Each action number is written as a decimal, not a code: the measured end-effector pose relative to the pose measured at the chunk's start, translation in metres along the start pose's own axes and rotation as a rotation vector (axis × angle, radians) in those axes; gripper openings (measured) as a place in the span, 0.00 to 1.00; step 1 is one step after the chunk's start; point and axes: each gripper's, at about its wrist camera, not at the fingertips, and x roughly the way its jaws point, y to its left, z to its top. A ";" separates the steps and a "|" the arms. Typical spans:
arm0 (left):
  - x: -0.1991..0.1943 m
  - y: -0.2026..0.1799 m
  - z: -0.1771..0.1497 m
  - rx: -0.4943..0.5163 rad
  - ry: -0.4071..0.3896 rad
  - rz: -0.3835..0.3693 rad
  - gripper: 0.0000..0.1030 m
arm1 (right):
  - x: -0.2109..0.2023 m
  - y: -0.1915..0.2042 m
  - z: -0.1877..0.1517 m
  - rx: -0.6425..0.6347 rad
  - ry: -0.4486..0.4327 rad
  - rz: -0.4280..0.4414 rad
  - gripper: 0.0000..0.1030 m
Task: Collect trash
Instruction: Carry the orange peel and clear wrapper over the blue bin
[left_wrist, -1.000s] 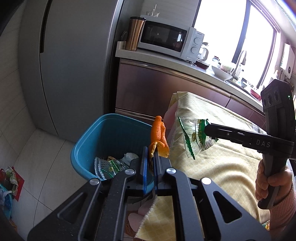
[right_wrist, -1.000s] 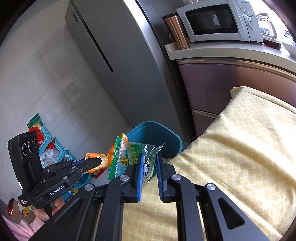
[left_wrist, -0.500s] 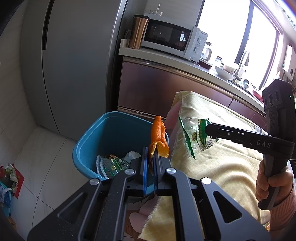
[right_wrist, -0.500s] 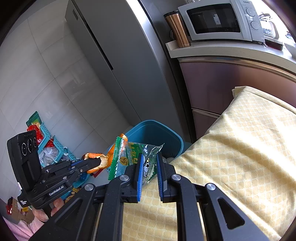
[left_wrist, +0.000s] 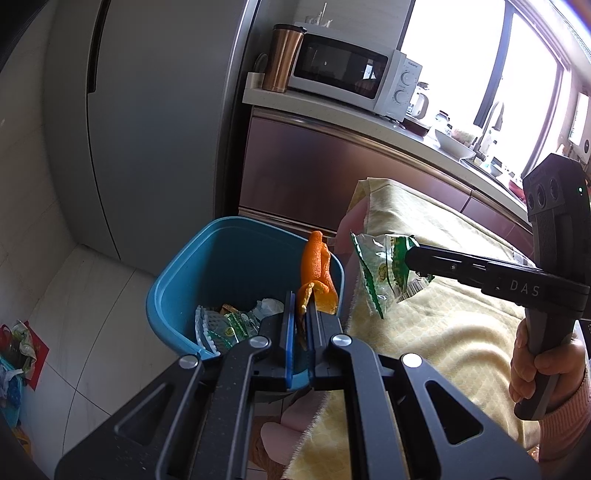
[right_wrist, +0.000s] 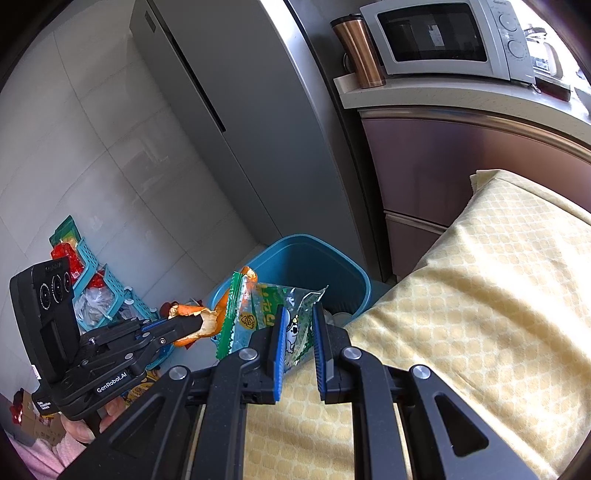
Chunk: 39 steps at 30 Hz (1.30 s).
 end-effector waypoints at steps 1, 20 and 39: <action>0.000 0.000 0.000 -0.001 0.000 0.001 0.05 | 0.001 0.000 0.000 -0.001 0.003 -0.001 0.12; 0.009 0.006 0.001 -0.017 0.008 0.012 0.05 | 0.021 0.003 0.004 -0.022 0.037 -0.024 0.12; 0.018 0.009 0.002 -0.024 0.016 0.021 0.05 | 0.039 0.003 0.003 -0.028 0.061 -0.041 0.12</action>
